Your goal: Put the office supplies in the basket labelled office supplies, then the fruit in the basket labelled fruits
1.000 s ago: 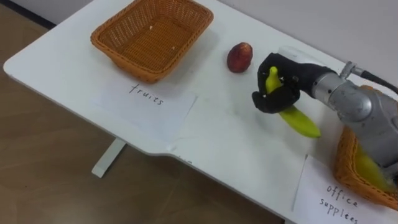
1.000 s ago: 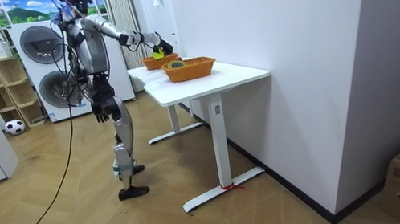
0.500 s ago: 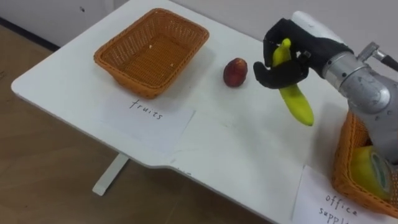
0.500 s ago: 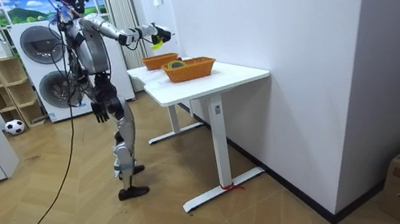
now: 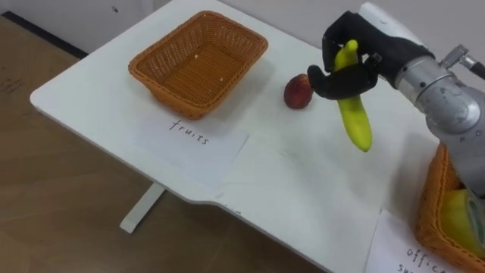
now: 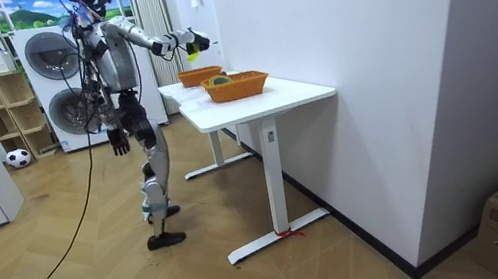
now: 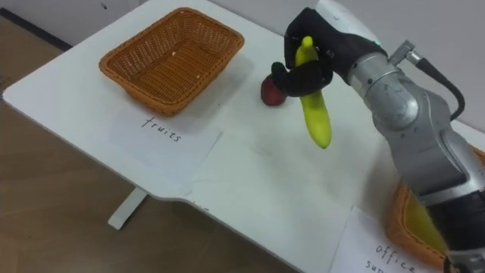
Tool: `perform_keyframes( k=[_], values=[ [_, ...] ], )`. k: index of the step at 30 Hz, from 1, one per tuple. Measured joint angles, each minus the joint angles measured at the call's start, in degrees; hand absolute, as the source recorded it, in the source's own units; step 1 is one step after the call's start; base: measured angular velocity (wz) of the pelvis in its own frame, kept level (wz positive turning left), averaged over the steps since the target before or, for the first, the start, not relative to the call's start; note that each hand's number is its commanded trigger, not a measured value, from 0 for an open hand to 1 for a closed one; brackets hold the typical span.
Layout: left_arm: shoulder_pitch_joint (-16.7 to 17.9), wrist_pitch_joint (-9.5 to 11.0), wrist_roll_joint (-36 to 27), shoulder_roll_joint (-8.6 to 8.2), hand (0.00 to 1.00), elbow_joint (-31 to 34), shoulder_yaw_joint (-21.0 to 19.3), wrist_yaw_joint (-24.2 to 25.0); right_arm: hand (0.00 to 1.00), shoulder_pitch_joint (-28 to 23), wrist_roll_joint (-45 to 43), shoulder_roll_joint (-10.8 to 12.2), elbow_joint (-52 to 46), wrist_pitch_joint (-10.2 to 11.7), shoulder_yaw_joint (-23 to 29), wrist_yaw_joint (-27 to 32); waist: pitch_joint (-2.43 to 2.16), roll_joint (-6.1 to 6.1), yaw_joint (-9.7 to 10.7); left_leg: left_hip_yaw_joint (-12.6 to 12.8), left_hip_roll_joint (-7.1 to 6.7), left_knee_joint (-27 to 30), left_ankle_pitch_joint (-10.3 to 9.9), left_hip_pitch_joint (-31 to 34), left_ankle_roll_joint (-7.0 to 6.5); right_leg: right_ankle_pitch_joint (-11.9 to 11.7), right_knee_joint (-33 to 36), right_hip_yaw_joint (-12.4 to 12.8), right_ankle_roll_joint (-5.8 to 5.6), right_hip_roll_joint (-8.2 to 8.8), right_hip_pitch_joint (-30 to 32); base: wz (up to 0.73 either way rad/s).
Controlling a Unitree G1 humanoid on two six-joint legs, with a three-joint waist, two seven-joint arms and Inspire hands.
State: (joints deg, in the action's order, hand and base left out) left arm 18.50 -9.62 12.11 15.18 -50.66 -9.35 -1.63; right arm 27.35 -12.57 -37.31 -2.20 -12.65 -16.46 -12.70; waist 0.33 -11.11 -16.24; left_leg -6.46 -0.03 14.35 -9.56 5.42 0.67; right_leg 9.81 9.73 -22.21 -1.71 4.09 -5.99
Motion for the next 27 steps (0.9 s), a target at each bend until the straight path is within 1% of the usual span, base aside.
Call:
perform_keyframes(
  k=[1,2,3,4,5,6,7,8,9,10,11,12,15,17,18,19,20,21,22,24,25,27],
  values=[
    [0.25,0.00,0.16,-0.02,0.00,-0.02,0.01,-0.01,1.00,0.76,1.98,0.00,0.29,0.05,0.00,0.03,0.09,-0.06,-0.13,-0.11,-0.02,0.02,0.00,-0.11,0.00,0.03,0.02,0.00,-0.05,0.00,-0.18,0.11],
    [0.36,-0.02,0.42,-0.02,0.00,-0.02,0.01,-0.09,1.00,1.65,4.43,0.01,1.03,0.12,0.00,0.28,0.47,-0.01,-0.27,-0.29,-0.08,0.06,0.00,-0.17,0.00,0.07,-0.06,-0.25,-0.11,-0.01,-0.54,0.13],
    [0.36,-0.03,0.43,-0.02,0.00,-0.01,0.02,-0.13,1.00,2.05,5.73,0.01,1.54,0.08,0.00,0.54,0.67,-0.10,-0.29,-0.52,-0.15,0.12,0.00,-0.21,0.00,0.10,-0.07,-0.54,-0.16,0.01,-0.81,0.21],
    [0.36,-0.06,0.55,-0.01,0.00,-0.01,0.02,-0.21,1.00,2.19,7.26,0.01,2.19,0.03,0.01,1.36,0.74,-0.27,-0.30,-1.11,-0.35,0.23,-0.01,-0.19,-0.01,0.16,-0.07,-1.16,-0.26,0.08,-1.12,0.26],
    [0.36,-0.16,0.87,-0.02,0.00,-0.01,0.06,-0.21,1.00,2.34,8.26,0.06,2.90,0.03,-0.02,1.90,0.79,-0.39,-0.45,-1.60,-0.49,0.44,-0.05,-0.13,-0.06,0.17,-0.06,-1.59,-0.28,0.10,-1.36,0.25],
    [0.37,-0.38,0.90,-0.02,0.00,-0.01,0.07,-0.20,1.00,2.55,9.28,0.13,3.67,-0.07,-0.03,2.35,0.81,-0.41,-1.03,-1.72,-0.58,0.56,-0.10,-0.09,-0.11,0.17,-0.05,-1.67,-0.28,0.13,-1.46,0.13],
    [0.42,-0.46,0.90,-0.02,0.00,0.00,0.06,-0.20,1.00,2.65,10.00,0.13,3.90,-0.35,-0.03,2.67,0.81,-0.41,-1.32,-1.76,-0.63,0.65,-0.13,-0.03,-0.15,0.18,-0.06,-1.79,-0.29,0.16,-1.50,0.09],
    [0.65,-0.80,0.95,0.00,0.00,0.12,0.04,-0.20,1.00,2.81,11.11,0.13,3.96,-1.16,-0.03,3.17,0.86,-0.32,-1.62,-2.00,-0.77,0.89,-0.20,0.13,-0.24,0.20,-0.01,-2.30,-0.32,0.24,-1.60,0.09],
    [0.84,-1.00,1.00,0.02,0.00,0.24,0.03,-0.20,1.00,2.87,11.76,0.15,4.05,-1.35,-0.03,3.40,0.87,-0.29,-1.66,-2.18,-0.86,1.02,-0.22,0.22,-0.27,0.21,0.02,-2.61,-0.35,0.30,-1.67,0.17],
    [1.36,-1.61,1.00,0.05,0.00,0.52,0.04,-0.18,1.00,2.93,12.70,0.23,4.11,-1.85,-0.06,3.60,0.86,-0.30,-1.68,-2.64,-1.11,1.13,-0.22,0.30,-0.28,0.32,0.04,-3.24,-0.52,0.45,-1.80,0.21],
    [1.80,-2.13,1.00,0.03,0.00,0.59,0.05,-0.03,1.00,2.96,13.48,0.35,4.41,-2.12,-0.06,4.01,0.85,-0.32,-1.70,-3.22,-1.59,1.33,-0.22,0.25,-0.33,0.62,0.06,-3.42,-1.01,0.75,-2.00,0.23],
    [2.29,-2.51,0.99,-0.02,0.00,0.80,0.08,0.10,1.00,3.07,14.67,0.46,5.16,-2.31,-0.06,4.62,0.83,-0.25,-2.13,-3.37,-1.83,1.43,-0.22,0.16,-0.36,0.77,0.06,-3.45,-1.26,0.94,-2.17,0.14],
    [3.19,-2.87,1.09,0.01,0.00,1.31,0.06,0.03,1.00,3.06,15.42,0.57,6.70,-2.52,-0.07,5.96,0.85,-0.19,-3.47,-3.56,-1.88,1.49,-0.23,0.10,-0.38,0.77,0.08,-4.11,-1.26,0.96,-2.39,0.04],
    [4.17,-3.39,1.83,-0.29,0.00,1.36,0.05,0.07,1.00,3.09,15.45,1.71,8.28,-2.55,-0.07,7.39,0.76,0.22,-4.38,-3.89,-1.94,1.69,-0.25,-0.28,-0.40,0.81,0.00,-4.91,-1.32,0.96,-3.09,0.11],
    [4.32,-3.62,2.36,-0.48,0.00,1.36,0.05,0.07,1.00,3.09,15.34,2.01,8.62,-2.58,-0.07,7.74,0.63,0.42,-4.53,-4.03,-1.99,1.93,-0.30,-0.25,-0.45,0.84,0.01,-4.94,-1.38,0.95,-3.24,0.20],
    [4.68,-3.93,3.25,-0.75,0.00,1.35,0.08,0.21,1.00,3.12,15.29,2.69,8.94,-2.71,-0.07,8.53,0.54,0.91,-4.62,-4.77,-2.25,2.26,-0.32,-0.16,-0.48,0.93,-0.02,-5.29,-1.52,0.94,-3.57,0.25],
    [5.02,-4.14,3.84,-0.91,0.00,1.36,0.10,0.31,1.00,3.19,15.37,3.31,9.51,-2.71,-0.07,9.23,0.55,1.46,-4.65,-5.04,-2.43,2.44,-0.32,-0.31,-0.48,1.06,-0.05,-5.68,-1.72,1.04,-4.01,0.23],
    [5.22,-4.21,3.84,-0.94,0.00,1.40,0.08,0.40,1.00,3.29,15.41,3.65,10.01,-2.71,-0.07,9.51,0.50,1.68,-4.75,-5.13,-2.54,2.48,-0.32,-0.36,-0.48,1.18,-0.03,-5.84,-1.91,1.11,-4.08,0.13],
    [5.84,-4.28,3.84,-0.96,0.00,1.89,0.08,0.67,1.00,3.56,15.54,4.20,10.87,-2.71,-0.07,10.14,0.45,2.12,-5.21,-5.18,-2.65,2.61,-0.32,-0.37,-0.48,1.37,-0.01,-6.39,-2.21,1.24,-4.10,0.04],
    [6.97,-4.28,3.74,-0.96,0.00,2.82,0.06,0.89,1.00,3.57,17.02,4.77,11.00,-2.81,0.02,11.46,0.29,2.57,-5.55,-5.81,-2.89,2.94,-0.29,-0.20,-0.47,1.41,-0.04,-7.17,-2.27,1.25,-4.59,0.16],
    [7.43,-4.33,3.74,-0.94,0.00,2.99,0.06,0.94,1.00,3.54,18.44,5.35,11.02,-2.83,0.13,12.69,0.56,3.13,-5.34,-6.49,-3.11,3.21,-0.27,-0.26,-0.45,1.45,-0.01,-8.05,-2.34,1.28,-5.02,0.24],
    [8.66,-4.55,3.70,-1.04,0.00,4.96,0.06,1.09,1.00,3.55,22.64,5.51,11.01,-2.85,0.13,14.43,0.36,3.26,-5.71,-6.81,-3.37,3.22,-0.11,-0.18,-0.44,1.65,-0.02,-8.18,-2.60,1.41,-5.13,0.14]
  ],
)
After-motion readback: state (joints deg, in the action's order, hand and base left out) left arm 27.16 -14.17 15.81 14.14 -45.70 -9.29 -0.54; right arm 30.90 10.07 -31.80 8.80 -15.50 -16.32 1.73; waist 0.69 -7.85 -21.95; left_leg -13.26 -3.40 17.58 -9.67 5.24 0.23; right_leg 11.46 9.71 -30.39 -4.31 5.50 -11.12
